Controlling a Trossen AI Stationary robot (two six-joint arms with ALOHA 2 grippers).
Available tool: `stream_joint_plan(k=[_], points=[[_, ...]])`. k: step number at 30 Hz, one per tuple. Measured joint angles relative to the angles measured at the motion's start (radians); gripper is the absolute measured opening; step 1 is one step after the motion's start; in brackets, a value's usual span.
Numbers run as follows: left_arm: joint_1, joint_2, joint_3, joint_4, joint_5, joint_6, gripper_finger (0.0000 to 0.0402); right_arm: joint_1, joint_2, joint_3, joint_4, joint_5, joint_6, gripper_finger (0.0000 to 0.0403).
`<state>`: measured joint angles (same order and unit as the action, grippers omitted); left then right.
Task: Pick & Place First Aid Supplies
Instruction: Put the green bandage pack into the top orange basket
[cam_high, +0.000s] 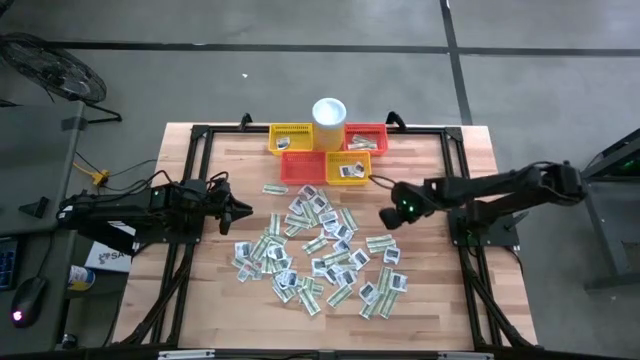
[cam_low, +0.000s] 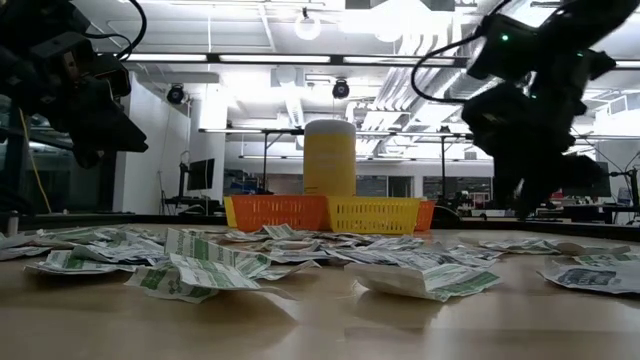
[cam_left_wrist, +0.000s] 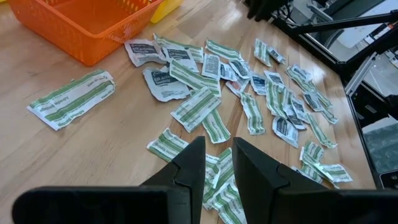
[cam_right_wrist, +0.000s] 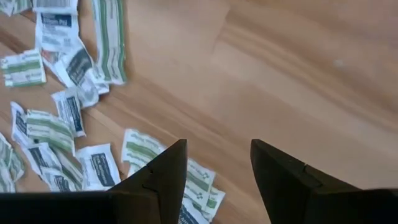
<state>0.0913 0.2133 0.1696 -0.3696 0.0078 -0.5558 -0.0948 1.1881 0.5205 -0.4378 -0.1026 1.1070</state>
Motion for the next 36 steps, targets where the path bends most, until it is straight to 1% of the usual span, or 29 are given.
stream_joint_plan(k=[9,12,15,19,25,32,36], points=[[0.0,0.0,0.0,0.0,0.0,0.0,0.008,0.132,0.001,-0.078,0.116,0.037,0.132,0.0169],[0.0,0.0,0.0,0.0,0.0,0.0,0.008,0.159,0.001,-0.085,0.121,0.065,0.152,0.0169],[0.0,0.0,0.0,0.0,0.0,0.0,0.008,0.167,0.001,-0.085,0.121,0.084,0.153,0.0169],[0.0,0.0,0.0,0.0,0.0,0.0,0.008,0.173,0.004,-0.085,0.123,0.084,0.154,0.0169],[0.0,0.0,0.0,0.0,0.0,0.0,0.008,0.202,0.051,-0.085,0.152,0.078,0.176,0.0164],[0.0,0.0,0.0,0.0,0.0,0.0,0.008,0.203,0.107,-0.083,0.211,0.078,0.173,0.0151],[0.0,0.0,0.0,0.0,0.0,0.0,0.008,0.203,0.113,-0.082,0.232,0.087,0.174,0.0145]])
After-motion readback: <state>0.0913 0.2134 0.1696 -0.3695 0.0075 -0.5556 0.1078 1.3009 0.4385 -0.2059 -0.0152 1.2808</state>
